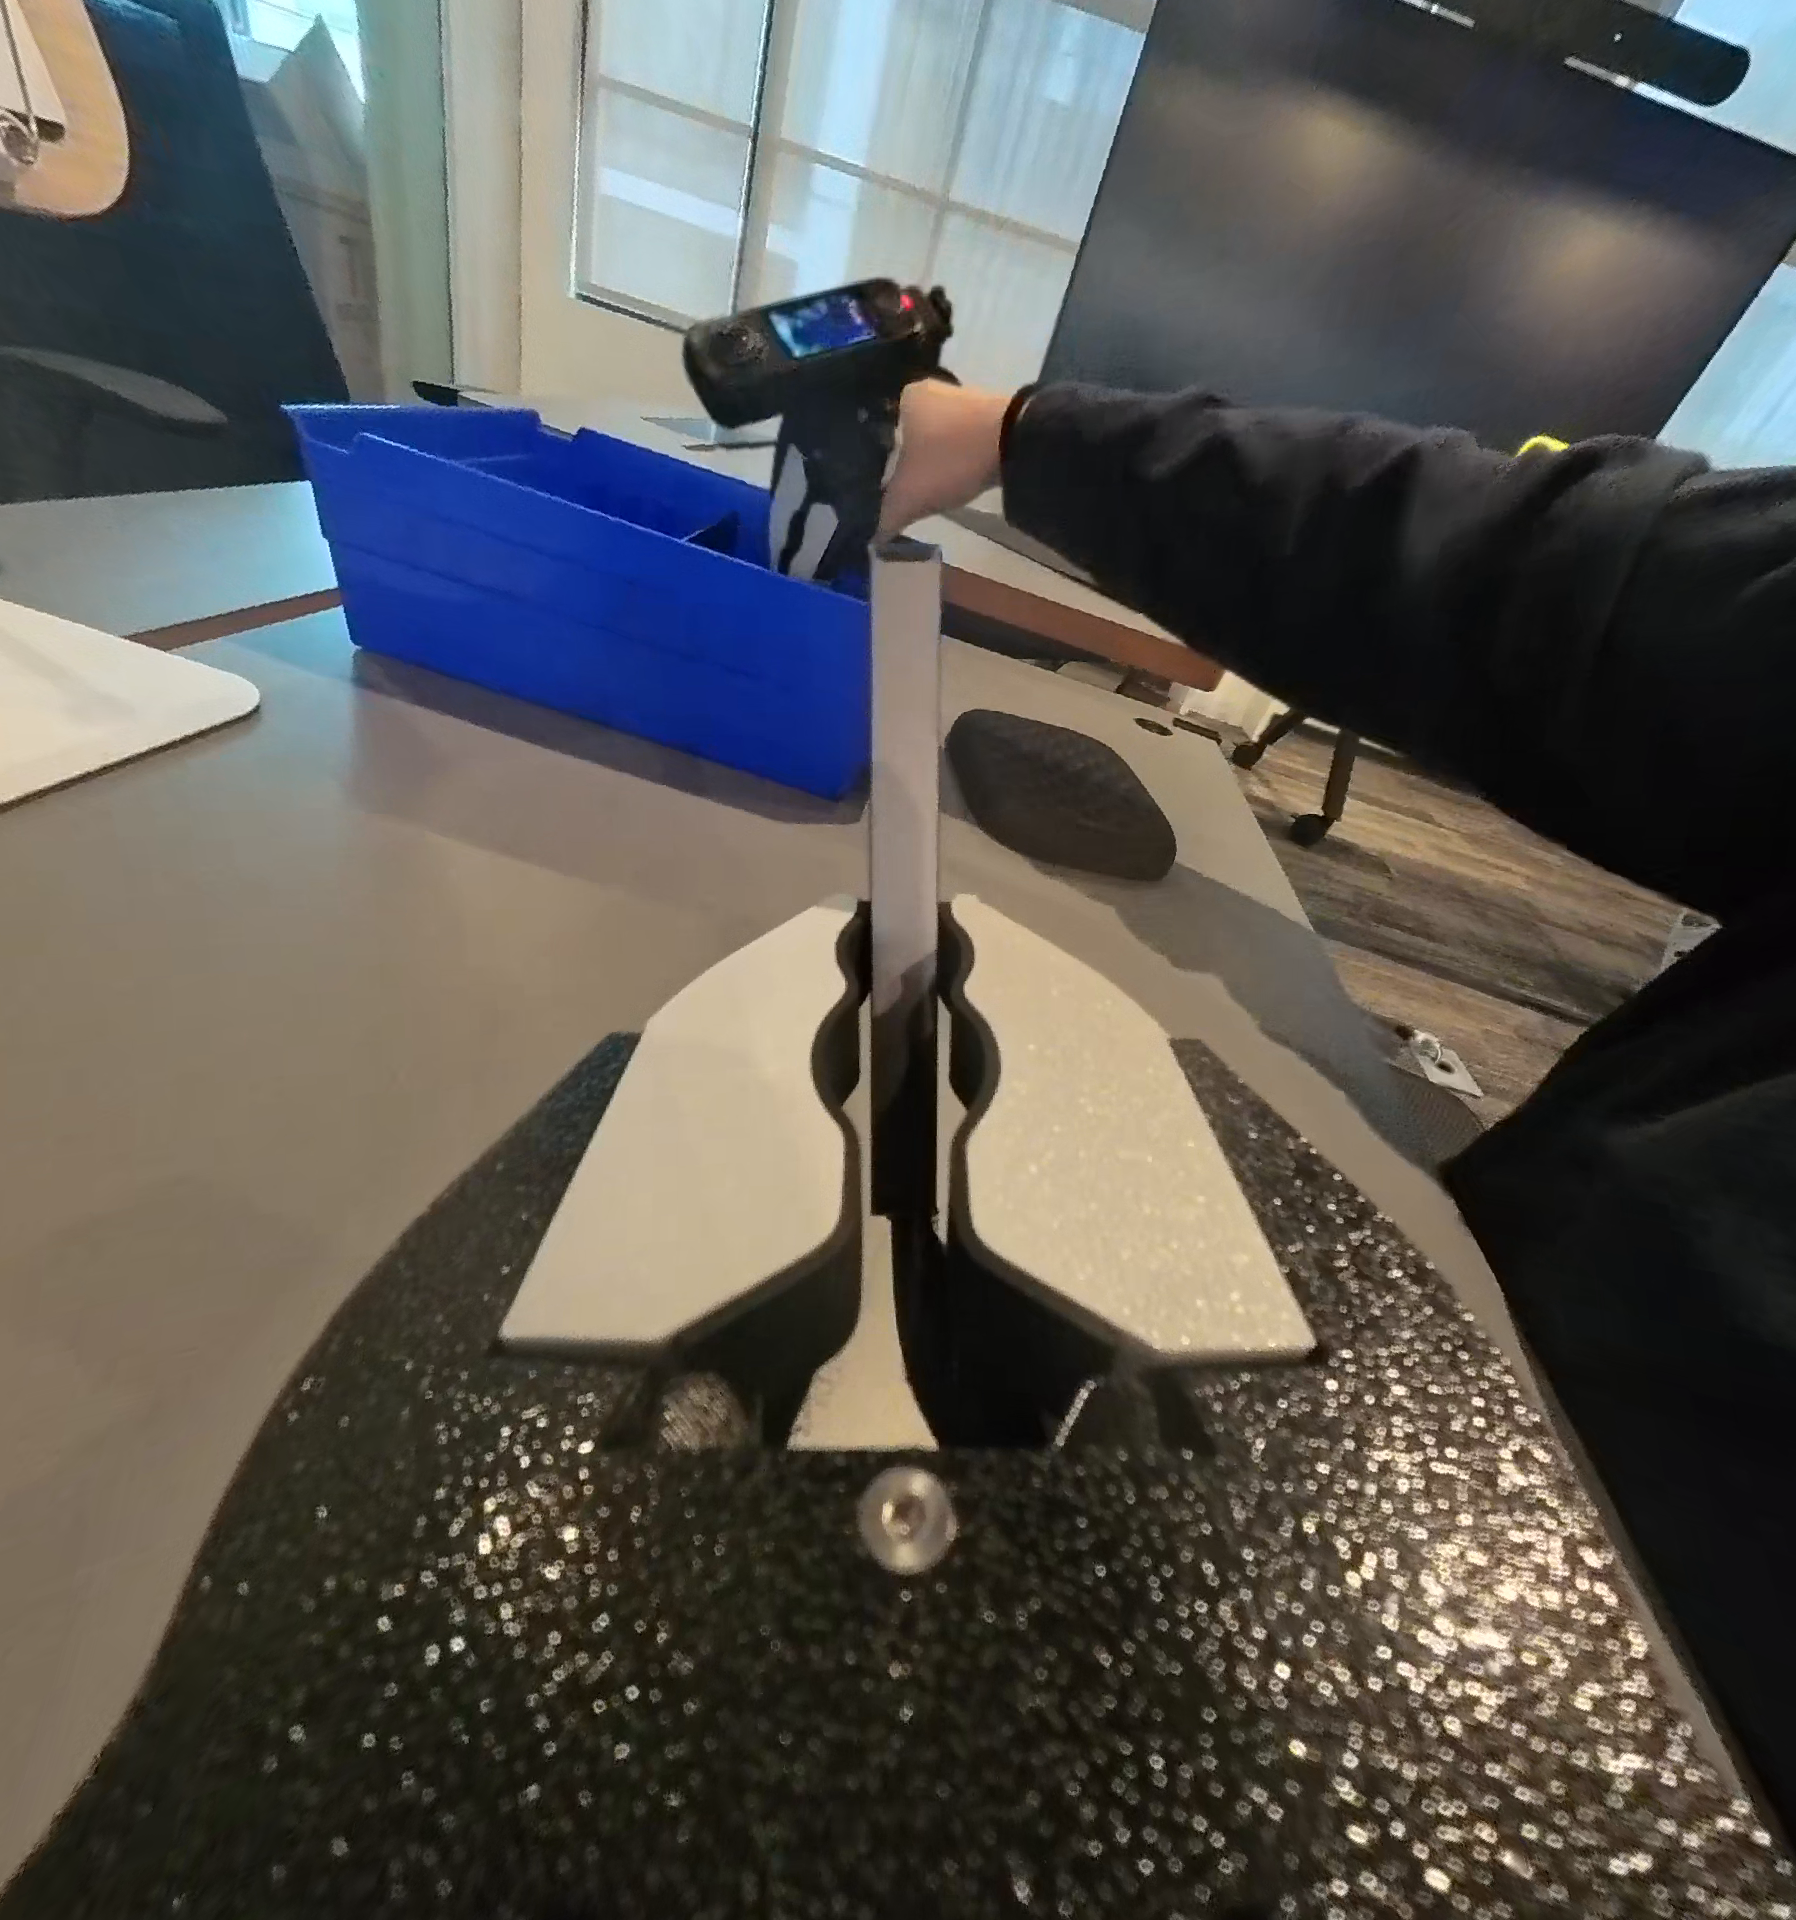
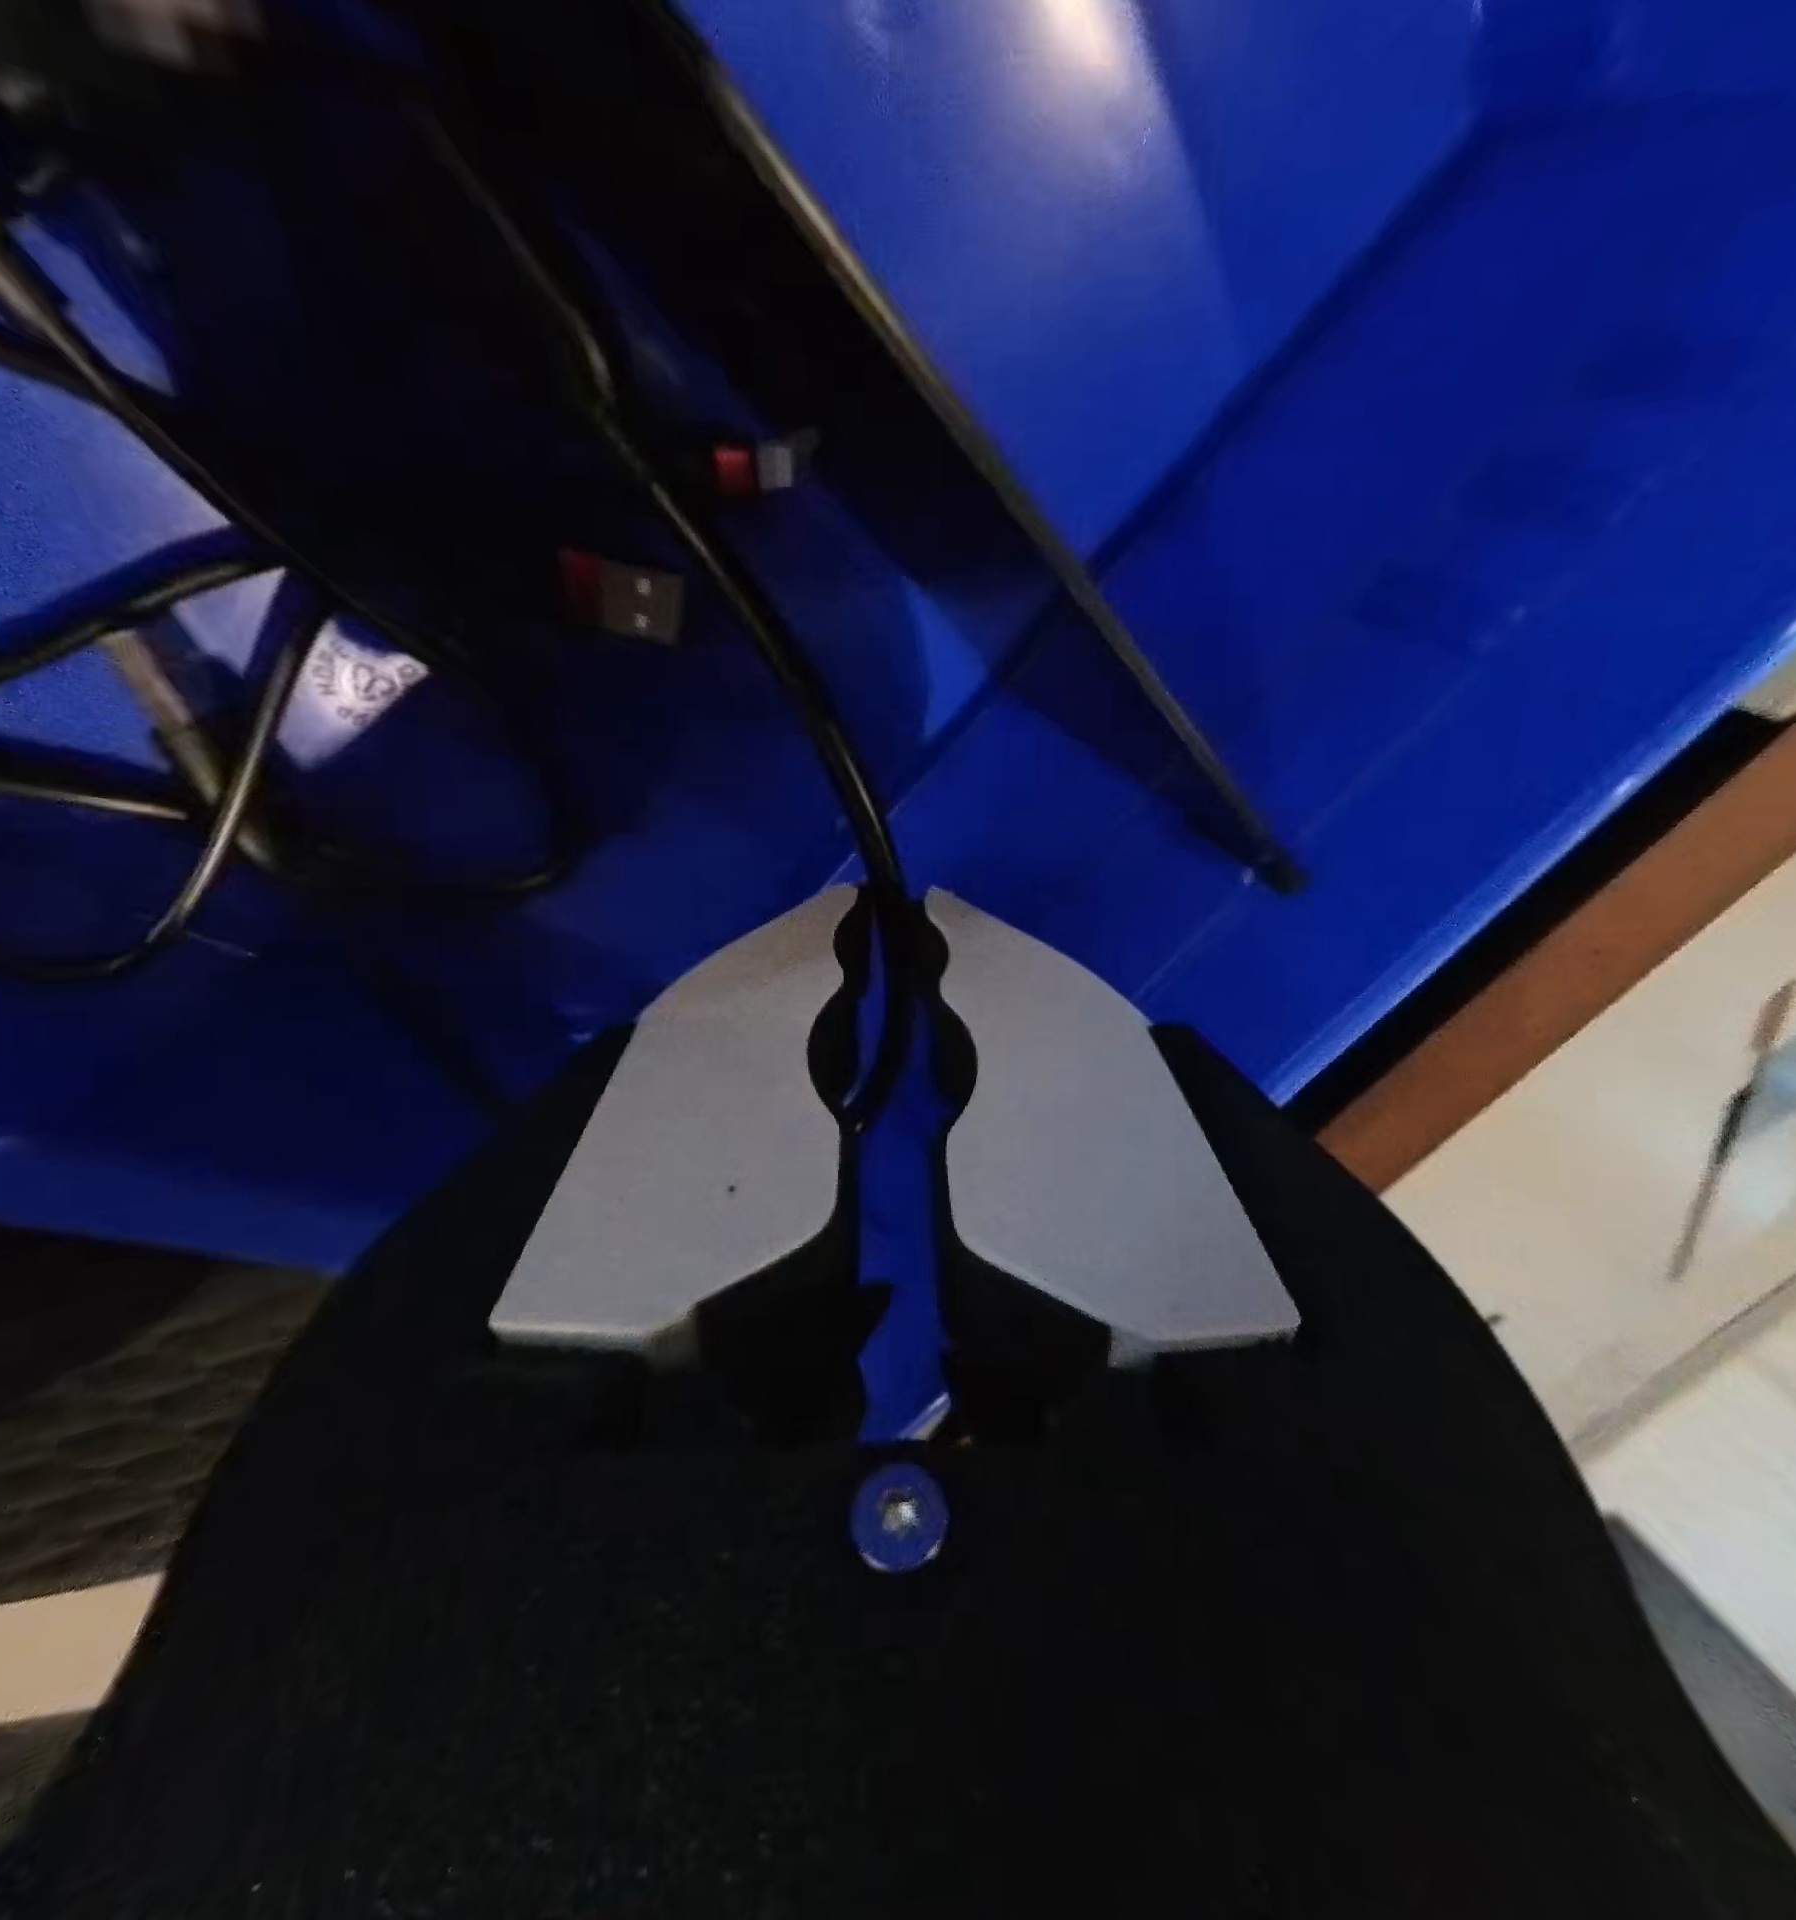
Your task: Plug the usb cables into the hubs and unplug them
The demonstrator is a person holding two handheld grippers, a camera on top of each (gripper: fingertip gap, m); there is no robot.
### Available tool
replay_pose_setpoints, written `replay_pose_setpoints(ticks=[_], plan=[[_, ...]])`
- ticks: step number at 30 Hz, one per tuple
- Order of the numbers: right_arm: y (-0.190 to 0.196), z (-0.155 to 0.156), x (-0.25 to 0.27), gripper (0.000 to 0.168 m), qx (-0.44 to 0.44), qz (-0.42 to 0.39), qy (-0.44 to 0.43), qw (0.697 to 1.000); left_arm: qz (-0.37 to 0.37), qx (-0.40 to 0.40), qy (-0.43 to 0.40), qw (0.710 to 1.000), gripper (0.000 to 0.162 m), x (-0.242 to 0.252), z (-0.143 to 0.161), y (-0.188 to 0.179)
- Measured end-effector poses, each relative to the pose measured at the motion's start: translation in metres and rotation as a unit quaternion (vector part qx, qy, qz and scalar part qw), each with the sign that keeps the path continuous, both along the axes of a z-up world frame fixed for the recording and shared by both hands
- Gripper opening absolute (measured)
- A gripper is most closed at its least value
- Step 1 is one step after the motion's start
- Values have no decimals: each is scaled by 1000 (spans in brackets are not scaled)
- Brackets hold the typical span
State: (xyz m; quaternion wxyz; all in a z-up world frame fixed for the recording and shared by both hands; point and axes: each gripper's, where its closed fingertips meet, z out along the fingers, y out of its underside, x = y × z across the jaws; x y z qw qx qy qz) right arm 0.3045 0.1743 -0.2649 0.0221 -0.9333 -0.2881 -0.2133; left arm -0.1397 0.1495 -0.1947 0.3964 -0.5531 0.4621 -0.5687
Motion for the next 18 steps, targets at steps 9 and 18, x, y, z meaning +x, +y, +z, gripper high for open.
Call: replay_pose_setpoints(ticks=[9,18], plan=[[27,94,-21,38,200,-75,18,977,1,-9,-1,1000,11,3,-5,4],[-29,141,-371,55,147,314,517,783,-25,14,-27,999,11,0,3,-10]])
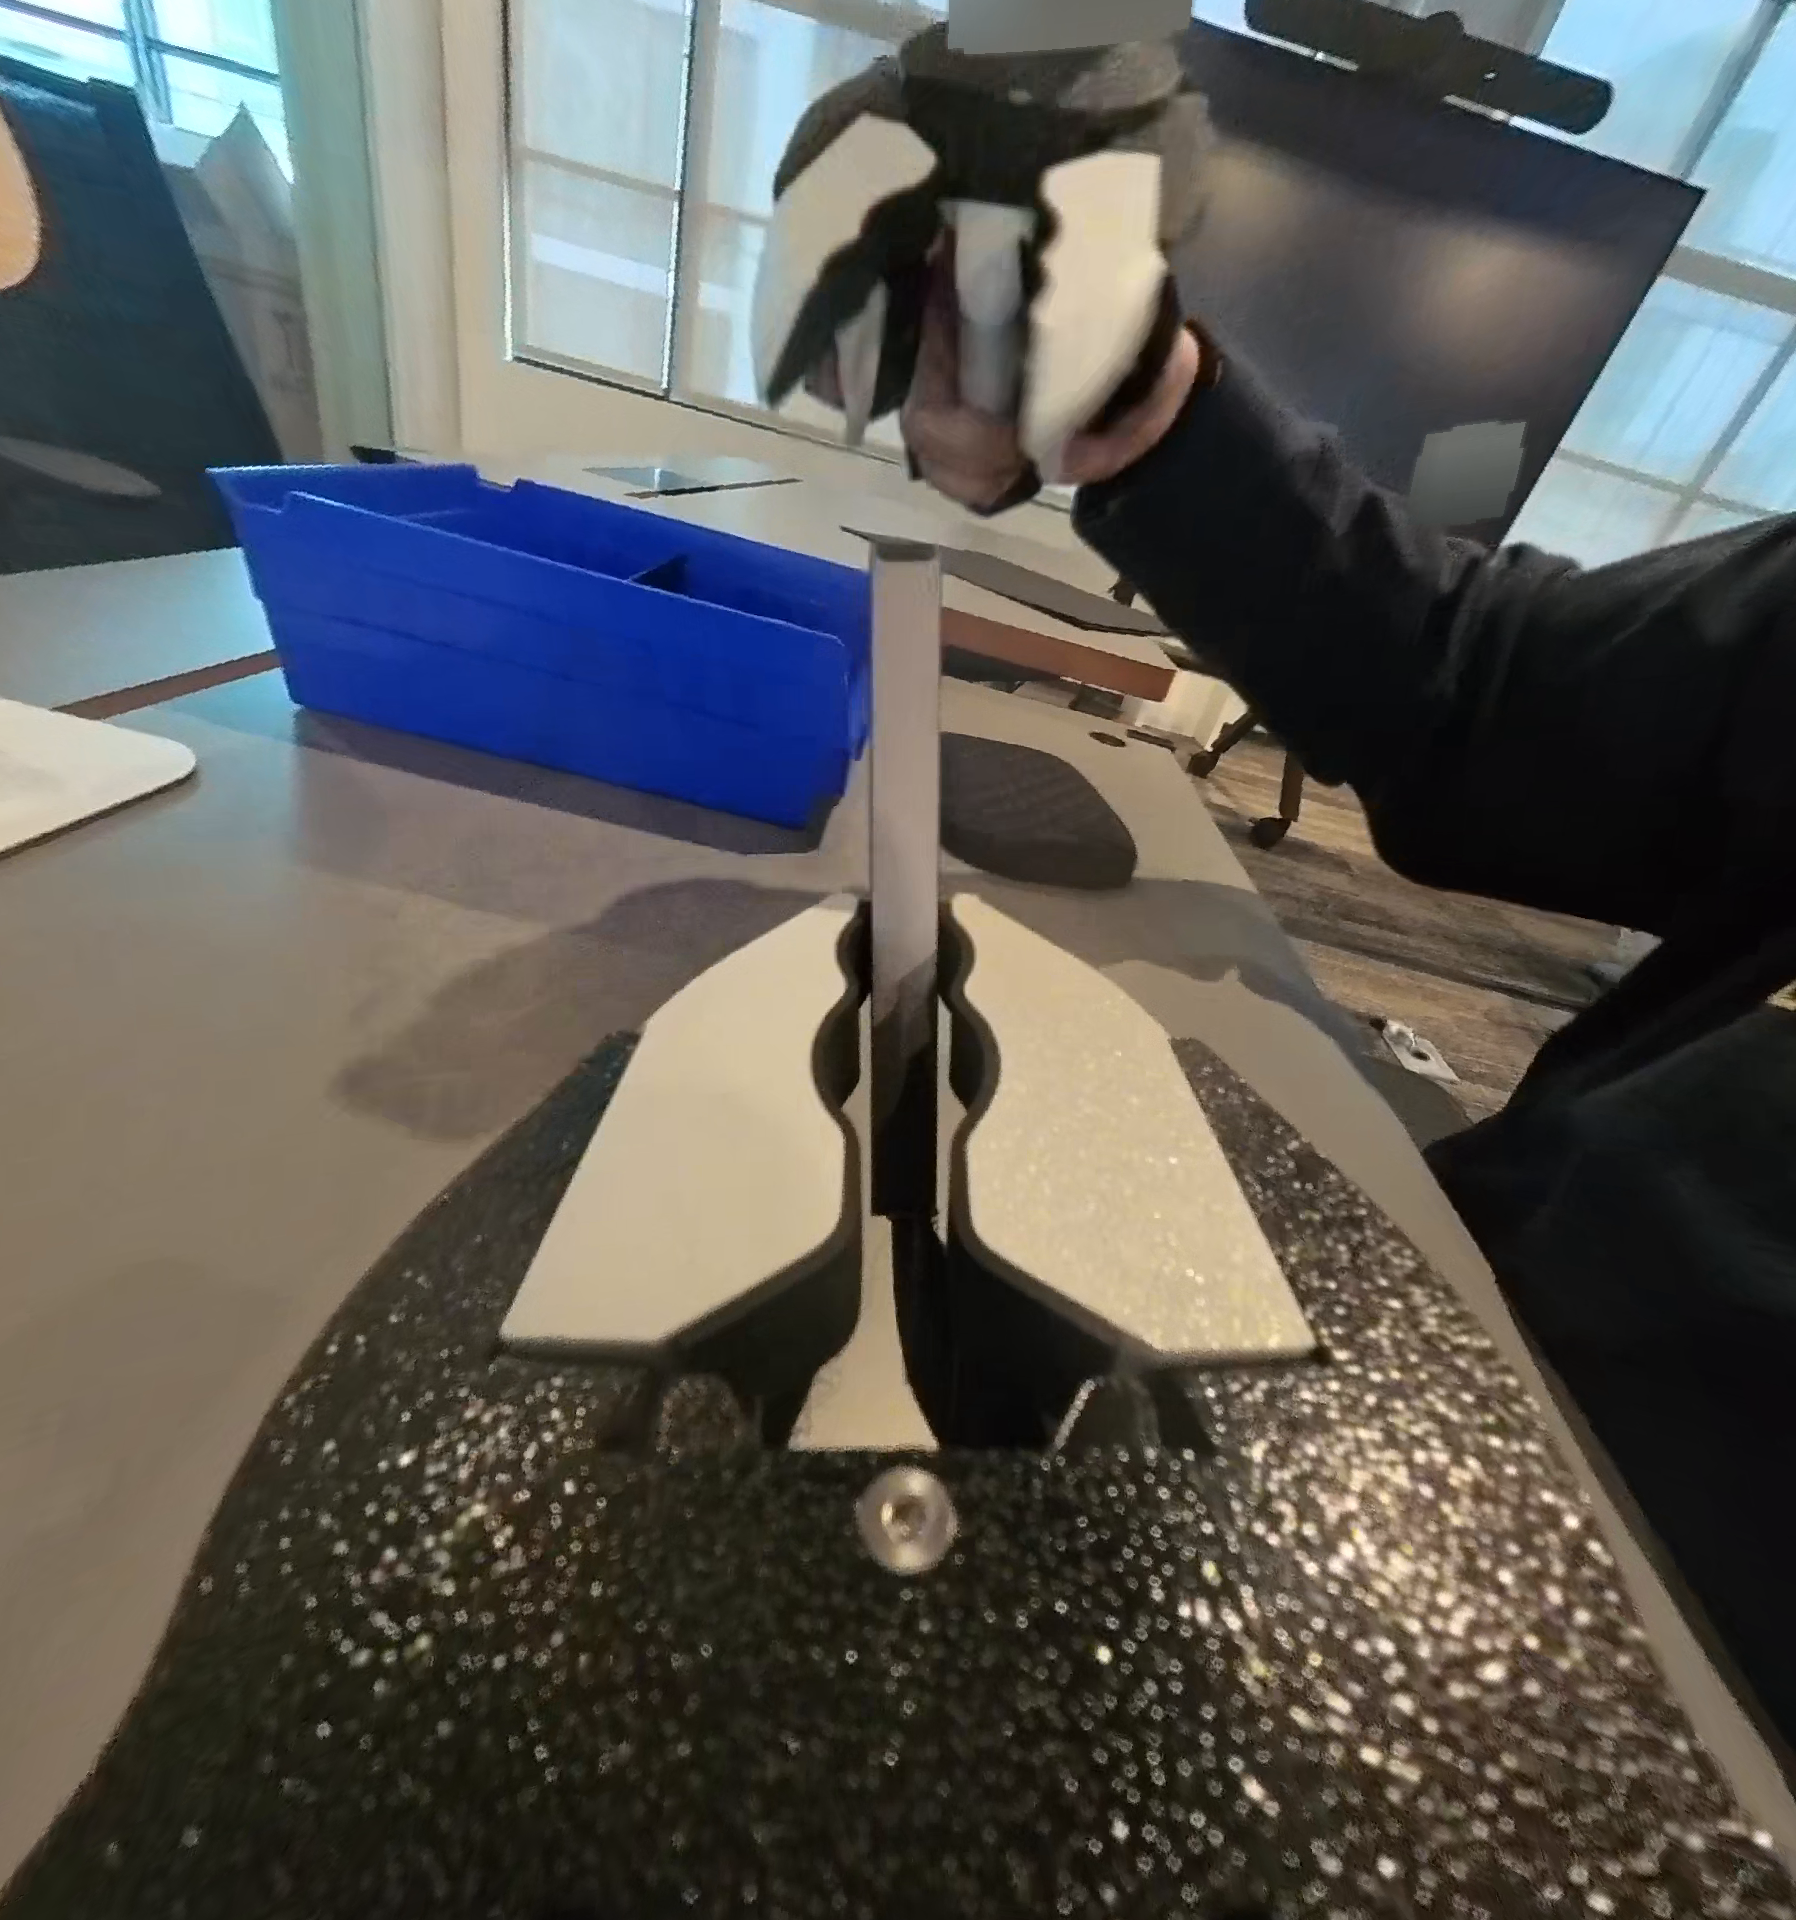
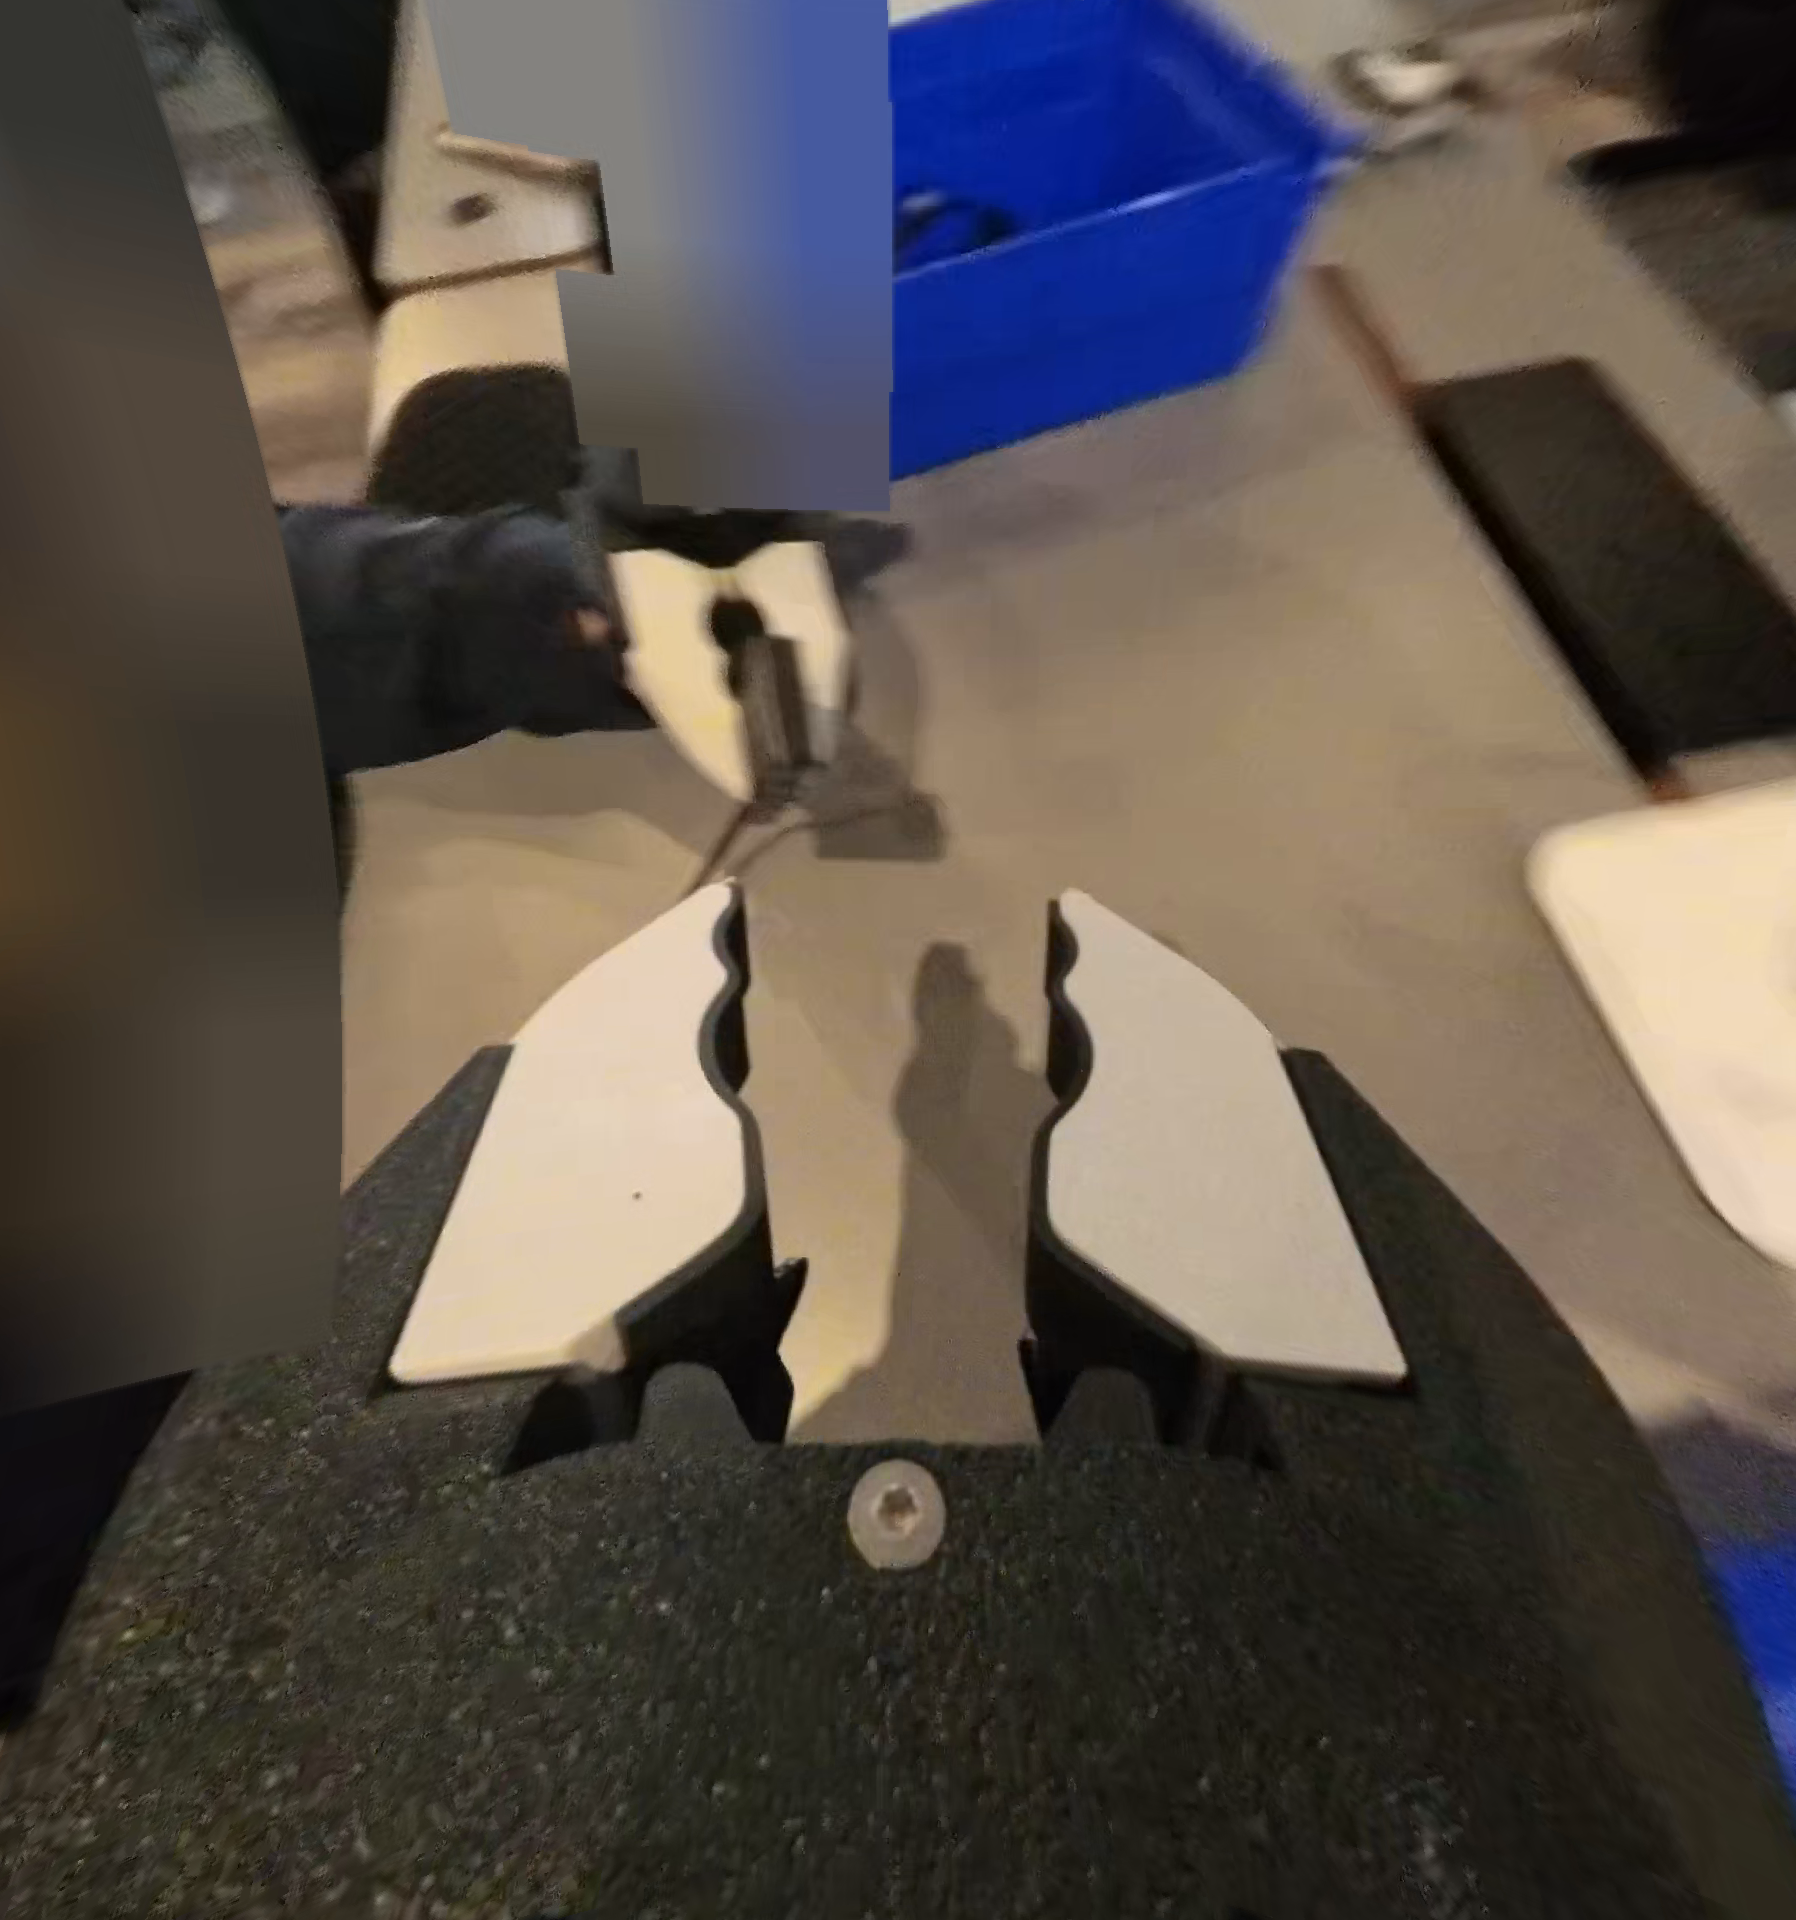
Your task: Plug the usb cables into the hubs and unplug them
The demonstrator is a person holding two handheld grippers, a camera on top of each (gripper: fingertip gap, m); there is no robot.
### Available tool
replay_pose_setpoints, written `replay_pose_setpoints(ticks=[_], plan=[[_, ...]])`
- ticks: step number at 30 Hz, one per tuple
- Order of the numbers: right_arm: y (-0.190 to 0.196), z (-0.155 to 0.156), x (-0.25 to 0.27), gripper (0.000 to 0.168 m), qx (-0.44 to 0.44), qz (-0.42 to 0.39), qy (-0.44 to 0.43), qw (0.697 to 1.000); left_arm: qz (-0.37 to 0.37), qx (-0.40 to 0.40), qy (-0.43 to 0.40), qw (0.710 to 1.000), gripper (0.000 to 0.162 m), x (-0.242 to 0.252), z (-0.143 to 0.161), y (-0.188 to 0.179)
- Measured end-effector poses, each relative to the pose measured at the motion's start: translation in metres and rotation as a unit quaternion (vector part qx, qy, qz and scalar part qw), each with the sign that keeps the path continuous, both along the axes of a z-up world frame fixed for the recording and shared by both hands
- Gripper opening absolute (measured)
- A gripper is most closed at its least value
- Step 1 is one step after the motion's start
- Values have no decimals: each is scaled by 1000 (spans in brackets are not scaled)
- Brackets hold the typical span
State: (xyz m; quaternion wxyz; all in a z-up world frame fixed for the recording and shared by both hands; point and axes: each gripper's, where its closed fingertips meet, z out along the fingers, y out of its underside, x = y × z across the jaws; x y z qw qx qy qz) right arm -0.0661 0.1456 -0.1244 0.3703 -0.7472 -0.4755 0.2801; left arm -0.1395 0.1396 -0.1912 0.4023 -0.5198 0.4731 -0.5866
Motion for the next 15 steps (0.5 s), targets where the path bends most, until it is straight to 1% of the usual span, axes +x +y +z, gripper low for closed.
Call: replay_pose_setpoints(ticks=[2,4,6,10,14,15], plan=[[-12,-12,-36,59,17,54,-19,998,-7,11,3,1000,11,0,-2,-4],[-21,-18,-61,42,35,96,-24,994,-15,22,4,1000,11,0,-2,-8],[-24,-25,-76,37,34,116,-34,992,-30,30,0,999,11,0,-1,-14],[-29,-39,-85,34,-32,128,-46,990,-34,59,11,998,11,3,-1,-22],[-30,-42,-82,12,-46,128,-39,990,-31,69,16,997,12,5,0,-26],[-30,-40,-81,12,-48,129,-35,990,-30,65,4,997,12,7,4,-26]])
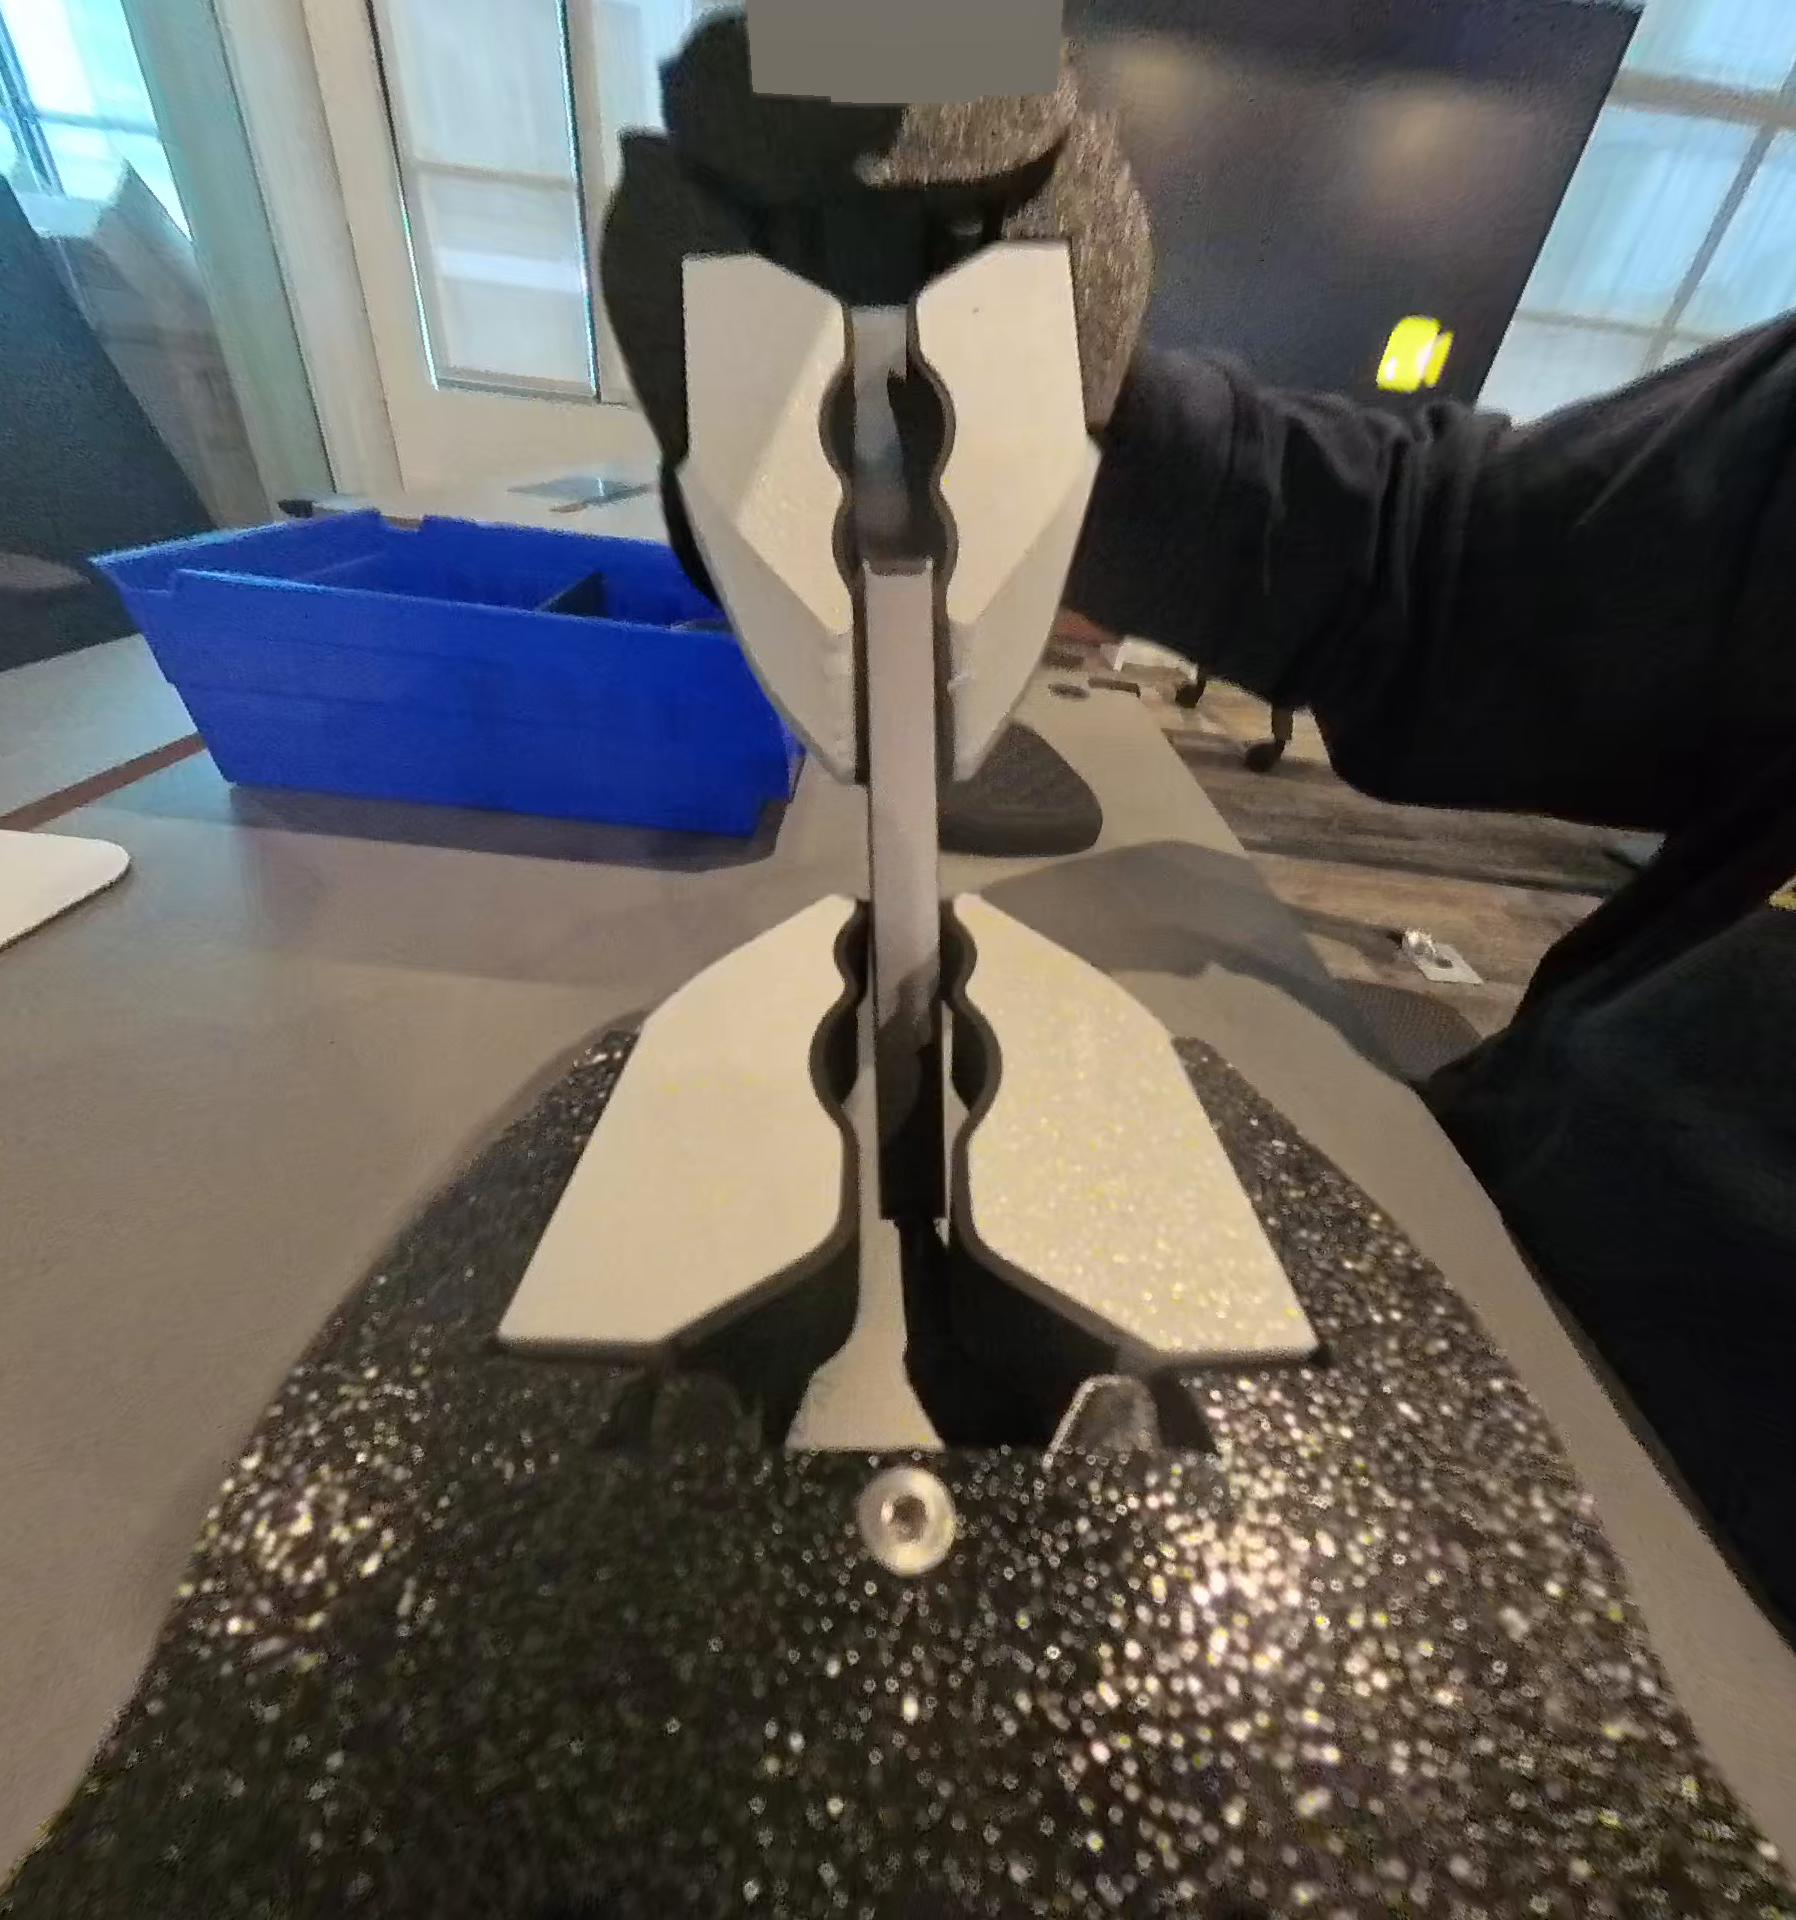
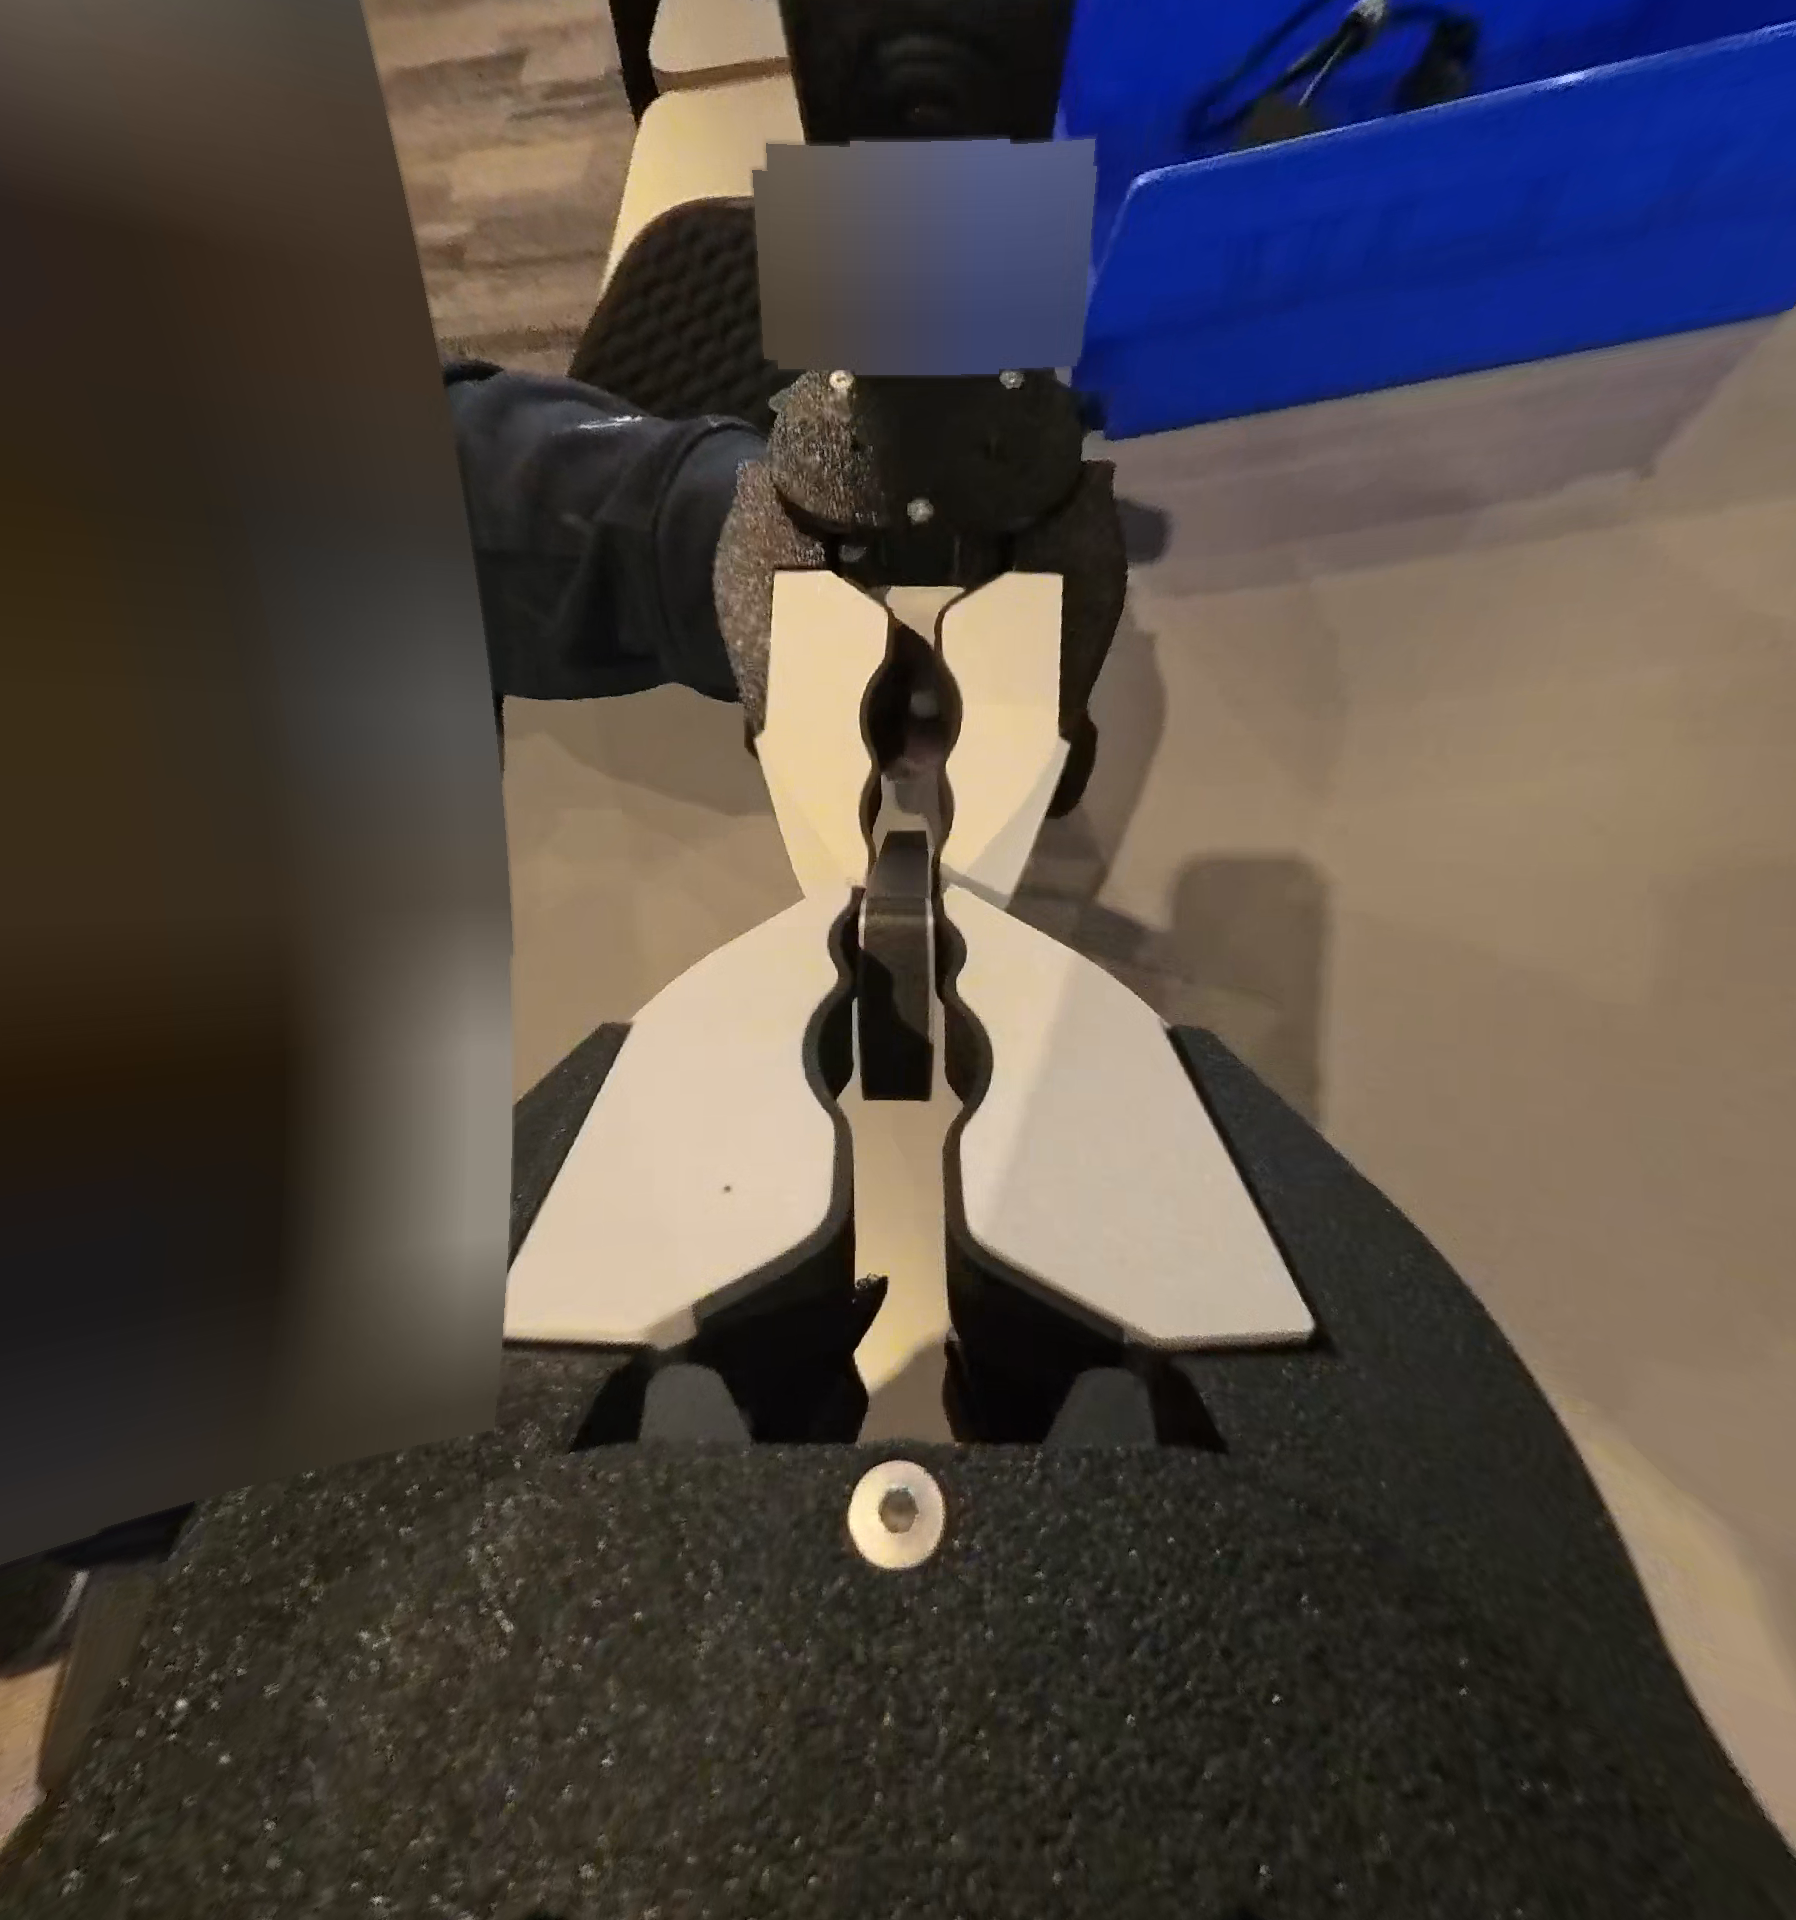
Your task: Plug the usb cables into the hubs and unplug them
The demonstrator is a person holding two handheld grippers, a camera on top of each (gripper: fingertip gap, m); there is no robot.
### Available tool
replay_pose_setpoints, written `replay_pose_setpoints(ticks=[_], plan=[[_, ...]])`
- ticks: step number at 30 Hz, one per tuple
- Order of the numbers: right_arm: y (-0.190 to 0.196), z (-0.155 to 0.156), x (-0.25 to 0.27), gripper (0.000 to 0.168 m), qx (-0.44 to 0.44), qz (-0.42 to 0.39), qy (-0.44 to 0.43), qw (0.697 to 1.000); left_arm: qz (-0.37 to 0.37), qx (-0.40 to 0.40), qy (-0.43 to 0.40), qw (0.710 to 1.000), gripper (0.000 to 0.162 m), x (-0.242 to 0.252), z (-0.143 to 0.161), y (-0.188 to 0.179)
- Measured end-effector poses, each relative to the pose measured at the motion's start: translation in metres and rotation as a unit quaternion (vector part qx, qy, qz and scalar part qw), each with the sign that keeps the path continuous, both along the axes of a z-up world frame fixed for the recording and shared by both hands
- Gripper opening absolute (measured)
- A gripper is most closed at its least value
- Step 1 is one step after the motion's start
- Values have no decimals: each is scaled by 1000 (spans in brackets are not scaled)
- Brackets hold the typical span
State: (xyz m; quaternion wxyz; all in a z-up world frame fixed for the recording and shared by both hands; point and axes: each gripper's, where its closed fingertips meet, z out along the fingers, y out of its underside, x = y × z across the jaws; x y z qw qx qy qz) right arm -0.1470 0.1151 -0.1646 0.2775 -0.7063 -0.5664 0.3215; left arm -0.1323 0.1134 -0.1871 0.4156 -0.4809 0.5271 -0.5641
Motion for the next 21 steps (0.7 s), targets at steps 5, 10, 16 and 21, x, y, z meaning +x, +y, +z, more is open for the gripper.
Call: replay_pose_setpoints(ticks=[5,10,16,21], plan=[[6,23,35,12,42,-31,-32,998,68,-23,-91,993,43,-11,29,22],[36,98,121,12,163,-160,-63,972,148,-52,-150,976,47,-39,47,57],[84,170,255,12,337,-331,-230,851,169,-52,-117,977,47,-36,35,65],[126,132,313,12,332,-349,-346,805,148,-65,-96,982,46,-28,27,59]])
